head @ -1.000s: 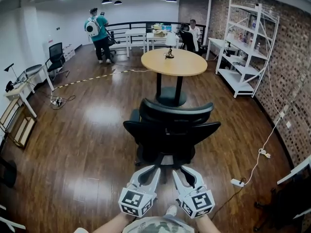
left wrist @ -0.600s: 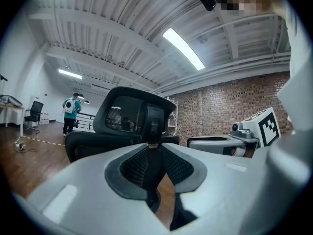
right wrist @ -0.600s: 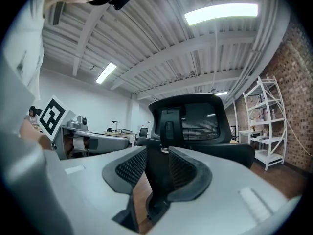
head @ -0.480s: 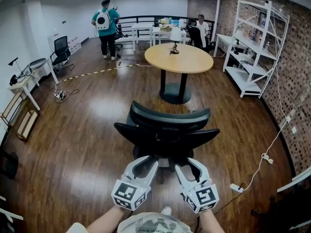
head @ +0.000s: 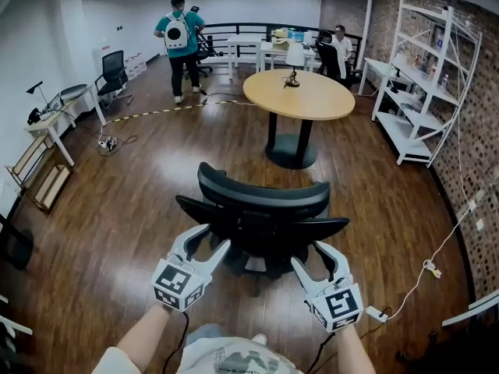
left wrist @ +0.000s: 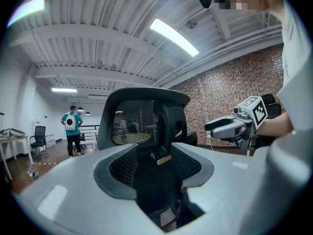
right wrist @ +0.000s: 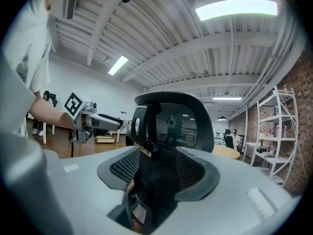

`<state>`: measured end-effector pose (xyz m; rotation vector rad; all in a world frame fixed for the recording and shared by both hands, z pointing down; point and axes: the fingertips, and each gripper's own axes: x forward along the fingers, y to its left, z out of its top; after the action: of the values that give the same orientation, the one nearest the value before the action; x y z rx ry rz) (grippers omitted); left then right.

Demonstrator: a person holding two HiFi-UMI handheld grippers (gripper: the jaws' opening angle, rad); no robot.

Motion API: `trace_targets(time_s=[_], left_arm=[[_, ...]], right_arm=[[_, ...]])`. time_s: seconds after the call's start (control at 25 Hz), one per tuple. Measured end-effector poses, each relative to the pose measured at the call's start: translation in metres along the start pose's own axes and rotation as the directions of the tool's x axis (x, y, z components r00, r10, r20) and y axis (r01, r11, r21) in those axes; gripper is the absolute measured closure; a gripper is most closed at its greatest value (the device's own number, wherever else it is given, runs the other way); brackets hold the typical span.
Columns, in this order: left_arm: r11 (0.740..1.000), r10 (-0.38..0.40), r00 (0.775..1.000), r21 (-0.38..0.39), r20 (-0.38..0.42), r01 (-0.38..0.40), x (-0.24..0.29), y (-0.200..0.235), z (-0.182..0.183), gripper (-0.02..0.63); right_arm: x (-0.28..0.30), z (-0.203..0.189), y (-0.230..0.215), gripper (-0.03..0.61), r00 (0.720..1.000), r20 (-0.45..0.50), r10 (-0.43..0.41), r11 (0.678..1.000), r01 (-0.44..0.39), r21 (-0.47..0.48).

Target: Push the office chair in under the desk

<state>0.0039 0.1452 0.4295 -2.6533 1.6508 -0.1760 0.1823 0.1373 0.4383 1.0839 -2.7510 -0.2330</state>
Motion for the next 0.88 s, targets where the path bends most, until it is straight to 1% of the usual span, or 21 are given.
trace_targets(time_s=[0.08,0.12,0.16,0.28,0.32,0.4,0.48,0.56,0.68,0.76,0.84,0.88], left_arm=[[1.000,-0.008,1.000,0.009,-0.013,0.008,0.003,0.009,0.000,0.393],[1.000,-0.016,1.000,0.020,-0.025,0.017,0.004,0.014,0.000,0.370],[0.999,-0.022,0.999,0.037,-0.042,0.024,0.005,0.019,-0.001,0.350],[0.993,-0.022,0.996,0.111,-0.088,0.032,0.003,0.037,-0.002,0.348],[0.991,-0.022,0.995,0.131,-0.100,0.035,0.003,0.043,-0.002,0.347],[0.987,-0.028,0.992,0.155,-0.122,0.047,0.004,0.055,-0.001,0.321],[0.981,-0.037,0.987,0.181,-0.158,0.065,0.004,0.066,-0.005,0.319],[0.968,-0.050,0.972,0.229,-0.228,0.103,0.005,0.074,-0.014,0.301],[0.931,-0.059,0.940,0.322,-0.337,0.173,0.006,0.085,-0.031,0.298],[0.908,-0.056,0.921,0.364,-0.386,0.207,0.010,0.094,-0.043,0.296],[0.886,-0.046,0.902,0.400,-0.430,0.235,0.015,0.101,-0.051,0.273],[0.874,-0.039,0.892,0.418,-0.451,0.249,0.018,0.105,-0.055,0.272]], right_arm=[[0.003,0.001,-0.008,0.344,1.000,-0.011,0.013,0.999,-0.014,-0.045],[0.004,0.001,-0.012,0.336,1.000,-0.016,0.021,0.998,-0.022,-0.065],[0.006,0.000,-0.016,0.330,0.999,-0.025,0.029,0.996,-0.031,-0.081],[0.007,-0.001,-0.026,0.308,0.996,-0.071,0.055,0.989,-0.064,-0.132],[0.007,-0.002,-0.029,0.307,0.994,-0.088,0.063,0.986,-0.076,-0.151],[0.010,-0.007,-0.036,0.290,0.988,-0.130,0.084,0.975,-0.109,-0.193],[0.016,-0.012,-0.041,0.273,0.979,-0.175,0.108,0.958,-0.150,-0.244],[0.021,-0.016,-0.045,0.256,0.969,-0.217,0.118,0.937,-0.181,-0.297],[0.029,-0.020,-0.052,0.249,0.955,-0.272,0.121,0.915,-0.213,-0.342],[0.034,-0.024,-0.059,0.236,0.944,-0.308,0.120,0.902,-0.233,-0.363],[0.039,-0.029,-0.066,0.235,0.931,-0.348,0.112,0.887,-0.252,-0.387],[0.041,-0.033,-0.069,0.236,0.922,-0.370,0.111,0.878,-0.265,-0.398]])
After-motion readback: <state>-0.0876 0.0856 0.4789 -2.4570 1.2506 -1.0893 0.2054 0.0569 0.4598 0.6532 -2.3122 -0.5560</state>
